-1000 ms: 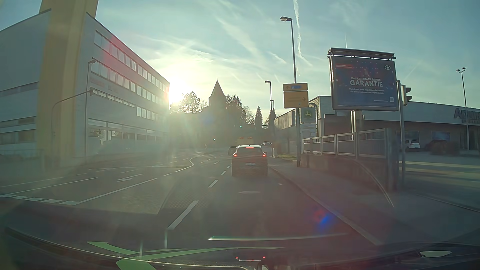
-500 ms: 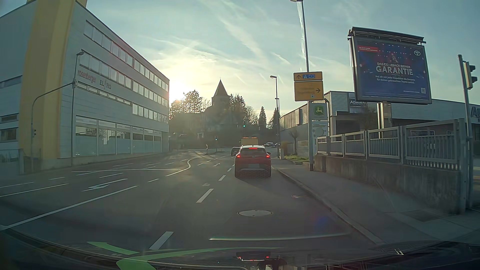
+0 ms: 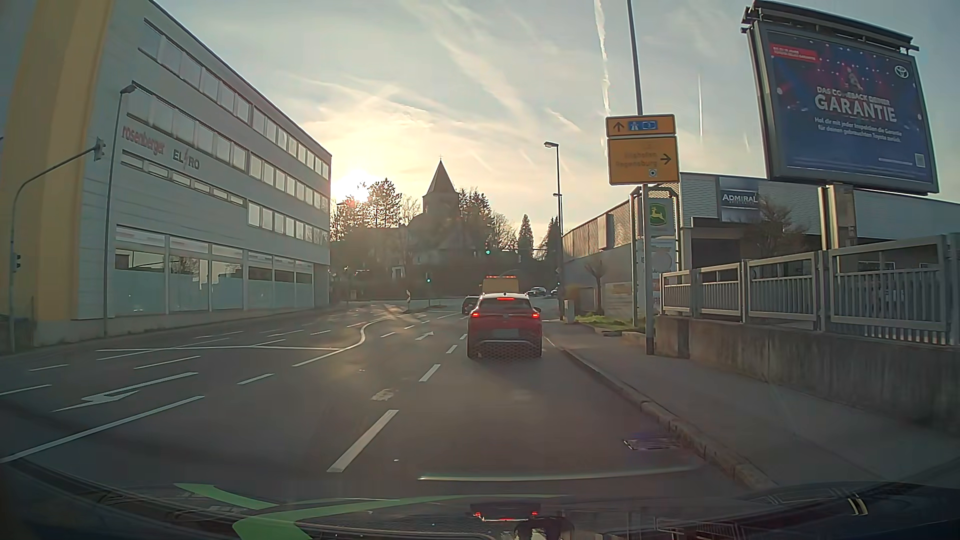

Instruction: Follow the waypoints while adhering to traffic rules and regulations

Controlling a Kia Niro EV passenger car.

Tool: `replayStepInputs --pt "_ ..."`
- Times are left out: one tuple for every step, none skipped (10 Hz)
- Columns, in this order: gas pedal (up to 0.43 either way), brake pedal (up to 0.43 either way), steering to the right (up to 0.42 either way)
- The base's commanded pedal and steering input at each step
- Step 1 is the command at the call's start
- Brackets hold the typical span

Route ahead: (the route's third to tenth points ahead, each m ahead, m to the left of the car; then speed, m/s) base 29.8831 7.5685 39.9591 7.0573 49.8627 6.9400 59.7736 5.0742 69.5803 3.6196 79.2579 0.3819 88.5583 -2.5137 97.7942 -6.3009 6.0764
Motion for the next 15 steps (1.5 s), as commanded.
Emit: replayStepInputs --pt "0.0 0.0 0.005" --pt "0.0 0.0 0.005" --pt "0.0 0.0 0.003" --pt "0.0 0.006 0.001" --pt "0.0 0.018 -0.001" --pt "0.0 0.073 -0.004" --pt "0.0 0.104 -0.004" --pt "0.0 0.152 -0.004" --pt "0.0 0.177 -0.004" --pt "0.0 0.177 -0.004" --pt "0.0 0.183 -0.004" --pt "0.0 0.183 -0.004" --pt "0.0 0.183 -0.004" --pt "0.0 0.183 -0.004" --pt "0.0 0.183 -0.003"
